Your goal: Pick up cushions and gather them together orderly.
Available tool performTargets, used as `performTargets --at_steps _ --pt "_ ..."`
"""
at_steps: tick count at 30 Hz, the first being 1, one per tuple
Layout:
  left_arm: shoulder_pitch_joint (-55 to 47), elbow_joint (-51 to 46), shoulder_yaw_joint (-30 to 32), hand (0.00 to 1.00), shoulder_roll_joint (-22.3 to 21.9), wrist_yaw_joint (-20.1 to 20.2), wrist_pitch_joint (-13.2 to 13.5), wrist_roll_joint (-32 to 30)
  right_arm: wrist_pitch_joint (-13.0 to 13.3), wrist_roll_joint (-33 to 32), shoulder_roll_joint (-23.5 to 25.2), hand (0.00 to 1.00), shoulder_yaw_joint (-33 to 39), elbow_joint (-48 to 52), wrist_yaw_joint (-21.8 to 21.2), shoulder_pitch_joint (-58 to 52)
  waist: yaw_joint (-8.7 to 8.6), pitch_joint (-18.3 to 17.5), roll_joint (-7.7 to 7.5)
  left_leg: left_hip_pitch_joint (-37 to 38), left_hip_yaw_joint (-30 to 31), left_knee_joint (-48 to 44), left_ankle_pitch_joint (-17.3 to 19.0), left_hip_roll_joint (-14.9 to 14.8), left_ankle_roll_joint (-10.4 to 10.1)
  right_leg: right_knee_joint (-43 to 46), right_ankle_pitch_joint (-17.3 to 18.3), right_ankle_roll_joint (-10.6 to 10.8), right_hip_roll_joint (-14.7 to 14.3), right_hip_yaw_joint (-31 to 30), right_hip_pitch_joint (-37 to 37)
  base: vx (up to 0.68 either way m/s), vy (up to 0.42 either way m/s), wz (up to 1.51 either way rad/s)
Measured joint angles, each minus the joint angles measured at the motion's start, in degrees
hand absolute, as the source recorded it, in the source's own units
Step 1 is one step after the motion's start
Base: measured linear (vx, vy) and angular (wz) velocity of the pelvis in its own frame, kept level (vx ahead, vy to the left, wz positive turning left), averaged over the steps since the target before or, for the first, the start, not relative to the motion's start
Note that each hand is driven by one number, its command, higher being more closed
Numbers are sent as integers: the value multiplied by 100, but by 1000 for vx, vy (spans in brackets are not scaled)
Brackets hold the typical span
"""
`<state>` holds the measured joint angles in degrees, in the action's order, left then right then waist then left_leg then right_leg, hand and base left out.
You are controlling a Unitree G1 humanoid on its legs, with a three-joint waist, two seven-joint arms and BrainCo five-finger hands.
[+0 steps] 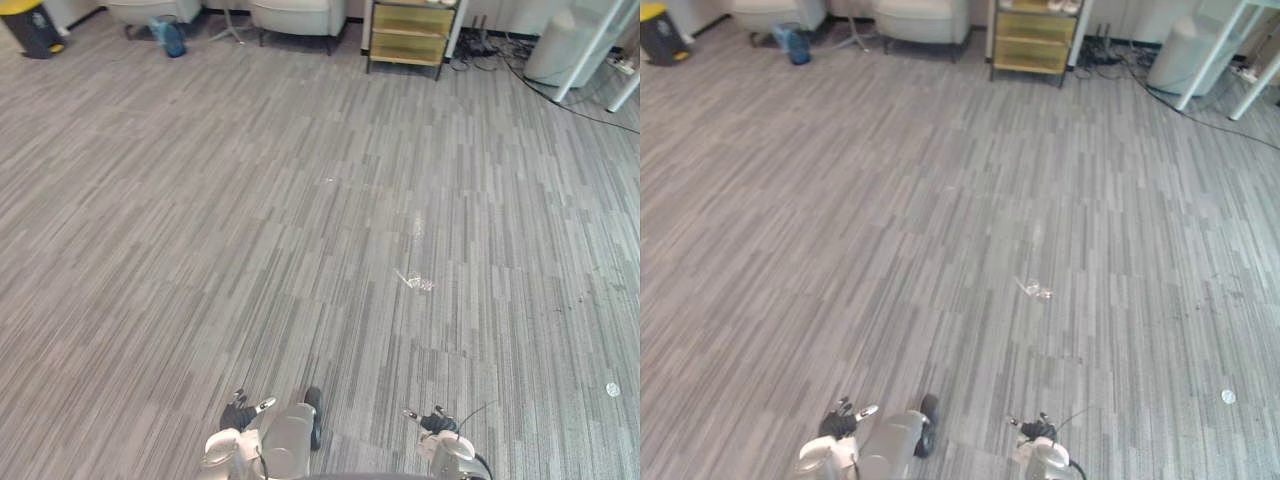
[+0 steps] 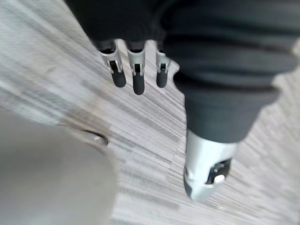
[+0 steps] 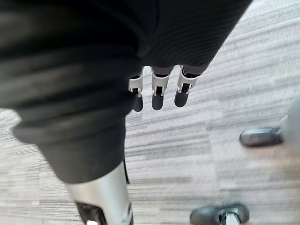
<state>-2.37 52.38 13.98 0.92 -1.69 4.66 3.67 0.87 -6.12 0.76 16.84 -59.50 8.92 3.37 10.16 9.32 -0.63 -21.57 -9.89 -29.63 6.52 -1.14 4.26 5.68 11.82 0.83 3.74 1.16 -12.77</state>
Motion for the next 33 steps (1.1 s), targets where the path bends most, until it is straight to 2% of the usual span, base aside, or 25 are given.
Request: performTargets --at_steps 1,2,3,4,6,8,9,11,13,14,15,16,18,19,20,21,22,23,25,27,28,29,30,31,33 --pt "-9 -2 49 0 -24 42 5 -4 -3 78 44 0 13 5 0 -91 33 -61 -35 -7 -114 -241 168 -22 51 652 -15 141 10 -23 88 626 198 -23" --pt "-119 11 -36 0 -54 79 -6 0 18 168 32 0 28 25 -7 -275 60 -213 19 585 -38 350 626 -23 -74 2034 9 451 -13 -8 519 496 152 -13" --pt "-92 56 -65 0 6 81 -14 -2 18 168 86 0 26 20 -18 -307 27 -193 -88 799 -34 456 709 129 -61 2807 -80 686 120 -26 806 534 101 -1" --pt "-33 143 -234 0 105 85 -39 -23 12 169 122 0 24 23 -54 -376 -35 -196 -239 1178 1 646 853 327 -30 4353 -314 943 310 -98 1455 453 63 18" --pt "28 259 -270 0 44 79 -126 -35 0 180 88 0 94 287 -106 -542 -188 -96 -106 2083 110 985 1085 372 -27 5632 -79 496 463 275 2263 601 54 17" --pt "58 331 -268 0 8 79 -128 -34 34 178 37 0 105 475 -123 -575 -365 -74 -21 2761 257 1442 1093 326 -21 5373 212 250 575 813 2735 629 -5 41" --pt "121 414 -275 0 -16 84 -130 -36 43 178 -18 0 114 468 -134 -541 -426 -42 32 3207 276 1737 1092 191 -22 4680 346 67 572 1240 3016 588 -60 43" --pt "138 470 -405 0 2 83 -130 -75 71 179 -80 0 122 452 -153 -532 -446 -40 53 3540 301 1944 1092 3 -22 3247 157 99 421 1468 3326 524 -98 37" --pt "127 557 -606 0 60 82 -118 -132 69 180 -117 0 137 340 -147 -454 -570 -27 -4 3854 577 2138 1093 -56 -23 1358 -568 181 246 1163 3389 607 -201 74" --pt "79 564 -653 0 119 78 -115 -138 62 144 -142 0 197 186 -158 -460 -693 -12 -49 4071 852 2149 1172 -24 -160 784 -1235 143 178 832 3383 810 -323 82" --pt "40 621 -639 0 119 70 -119 -138 52 165 -182 0 219 174 -157 -444 -764 -69 -39 4171 1044 2091 1222 -117 -247 940 -1836 -72 78 705 3353 851 -351 48" --pt "67 732 -609 0 41 72 -123 -137 47 172 -277 0 278 147 -164 -388 -742 -123 268 4159 1225 1867 1187 -365 -303 1343 -1516 -141 -70 828 3407 854 -342 15" --pt "83 768 -451 0 -127 71 -120 -138 21 206 -350 0 317 88 -169 -295 -692 -157 492 3724 1460 748 870 -510 -567 1839 -923 -224 -250 991 3403 699 -300 6" --pt "105 764 -274 0 -238 67 -135 -136 16 229 -373 0 304 121 -161 -301 -711 -123 574 3244 1536 -401 394 -542 -636 1845 -683 -287 -329 1067 3171 690 -257 11" --pt "52 655 -151 0 -284 74 -153 -134 3 233 -425 0 193 141 -145 -341 -663 -81 661 2572 1512 -1865 -573 -669 -809 1638 -511 -373 -439 1069 2740 816 -223 11" --pt "69 514 -161 0 -280 76 -151 -133 -12 216 -418 0 99 151 -94 -324 -617 -20 701 1901 1319 -3099 -61 -876 -730 1346 -398 -494 -584 1092 2167 657 -106 5" --pt "72 442 -171 0 -252 76 -148 -133 -13 200 -390 0 73 151 -85 -323 -603 23 668 1701 1212 -3366 132 -905 -733 1235 -367 -517 -604 1098 1941 613 -118 11" --pt "76 267 -236 0 -162 74 -141 -128 -16 104 -282 0 54 153 -61 -316 -519 119 460 1190 966 -3484 558 -873 -650 890 -329 -517 -573 1105 1401 450 -114 11" --pt "76 96 -330 0 -120 75 -116 -123 -16 77 -172 0 36 151 -27 -328 -403 108 358 672 684 -2947 944 -751 -567 522 -306 -482 -501 1091 949 498 -104 -4" --pt "84 -57 -387 0 -174 77 -87 -124 -7 37 -136 0 72 232 12 -220 -280 102 354 111 485 -871 943 -411 -505 191 -63 -235 -370 1038 481 541 24 -15" --pt "65 -45 -386 0 -199 80 -87 -125 -2 38 -146 0 76 232 16 -224 -253 70 409 65 517 -7 720 -322 -577 180 60 -163 -353 1019 423 477 131 -29" --pt "-16 13 -400 0 -193 82 -48 -123 -17 42 -151 0 61 142 15 -231 -111 40 417 190 534 602 -218 -234 -582 196 343 -78 -323 833 241 501 170 -36" --pt "-41 -6 -370 0 -155 77 -34 -69 -32 40 -74 0 24 96 16 -220 -76 -20 338 228 466 578 -231 -119 -406 195 406 -25 -237 747 186 654 176 -28" --pt "-37 -27 -377 0 -77 75 -30 -85 -49 55 39 0 -27 100 4 -225 -82 -109 128 220 344 511 2 16 -294 203 435 -22 -42 703 149 613 136 -9" --pt "-29 -22 -364 0 -51 81 -32 -117 -52 86 124 0 -68 152 -1 -221 -18 -145 37 263 167 205 292 58 -110 624 411 17 101 486 204 591 130 -16"
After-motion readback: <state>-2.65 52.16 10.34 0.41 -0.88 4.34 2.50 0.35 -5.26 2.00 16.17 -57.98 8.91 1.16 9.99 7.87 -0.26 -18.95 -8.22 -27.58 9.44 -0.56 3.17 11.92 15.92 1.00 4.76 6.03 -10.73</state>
